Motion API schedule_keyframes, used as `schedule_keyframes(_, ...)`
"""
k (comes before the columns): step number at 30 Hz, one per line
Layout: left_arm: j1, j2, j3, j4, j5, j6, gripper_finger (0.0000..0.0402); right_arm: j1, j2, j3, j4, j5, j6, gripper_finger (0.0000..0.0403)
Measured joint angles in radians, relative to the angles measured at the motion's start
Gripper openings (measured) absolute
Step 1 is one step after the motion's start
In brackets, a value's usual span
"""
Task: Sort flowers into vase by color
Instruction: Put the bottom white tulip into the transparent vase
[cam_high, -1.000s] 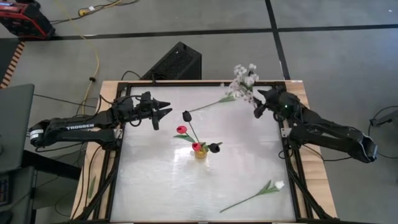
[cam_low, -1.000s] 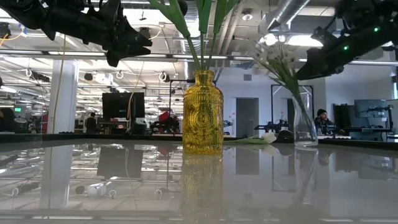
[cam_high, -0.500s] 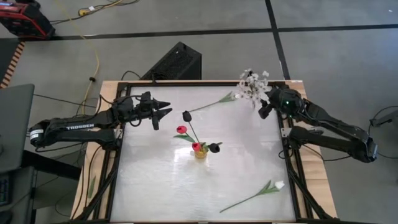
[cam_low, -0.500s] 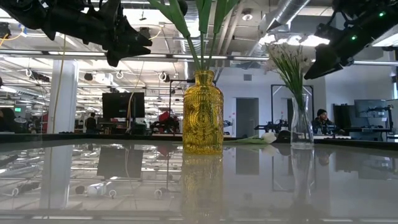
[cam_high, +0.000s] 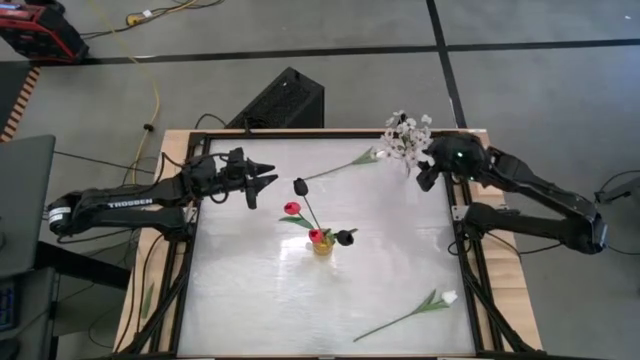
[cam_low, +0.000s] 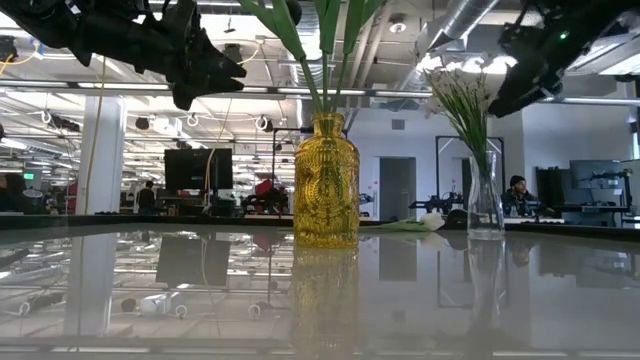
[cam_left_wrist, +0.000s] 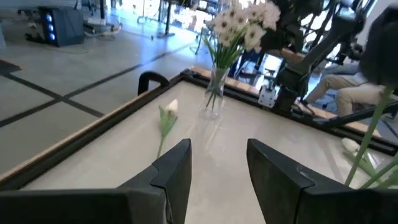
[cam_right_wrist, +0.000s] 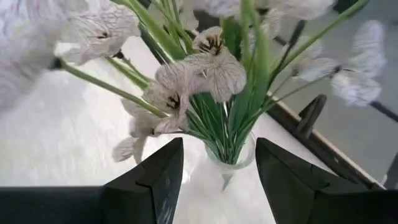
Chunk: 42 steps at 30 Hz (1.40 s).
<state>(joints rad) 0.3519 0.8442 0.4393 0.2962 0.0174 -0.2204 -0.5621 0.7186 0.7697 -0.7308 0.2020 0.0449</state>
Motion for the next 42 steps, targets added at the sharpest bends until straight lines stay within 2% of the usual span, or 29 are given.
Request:
schedule_keyframes(3, 0.0, 0.038, 0.0, 0.01, 0.001, -0.001, 0.0142, -0.003, 0.076, 0.042, -0.064, -0.051, -0.008, 0.0225)
schedule_keyframes(8, 0.0, 0.111, 0.0, 0.015, 0.002, -0.003, 0.0142, -0.003, 0.231, 0.155, -0.364, 0.026, -0.015, 0.0225)
schedule_keyframes(11, 0.0, 0.153, 0.0, 0.035, 0.002, -0.002, 0.0142, 0.002, 0.293, 0.198, -0.48, 0.017, -0.016, 0.0225)
schedule_keyframes(17, -0.001, 0.23, 0.0, 0.115, 0.035, -0.002, 0.0142, 0.068, 0.334, 0.211, -0.558, -0.106, 0.001, 0.0225)
schedule_keyframes(22, -0.026, 0.292, 0.0, 0.158, 0.065, -0.002, 0.0142, 0.174, 0.304, 0.211, -0.605, -0.18, 0.136, 0.0225)
schedule_keyframes(28, -0.08, 0.337, -0.001, 0.205, 0.062, -0.002, 0.0142, 0.398, 0.261, 0.211, -0.6, -0.23, 0.35, 0.0225)
schedule_keyframes(32, -0.133, 0.337, -0.001, 0.22, 0.045, -0.003, 0.0142, 0.601, 0.256, 0.211, -0.58, -0.23, 0.524, 0.0225)
schedule_keyframes(35, -0.191, 0.337, -0.001, 0.235, 0.031, -0.003, 0.0142, 0.766, 0.275, 0.211, -0.496, -0.23, 0.647, 0.0225)
schedule_keyframes(38, -0.277, 0.337, -0.001, 0.243, -0.034, -0.003, 0.0142, 0.931, 0.324, 0.211, -0.365, -0.203, 0.712, 0.0225)
schedule_keyframes(42, -0.423, 0.337, -0.001, 0.238, -0.165, -0.001, 0.0142, 1.127, 0.437, 0.211, -0.208, -0.169, 0.71, 0.0224)
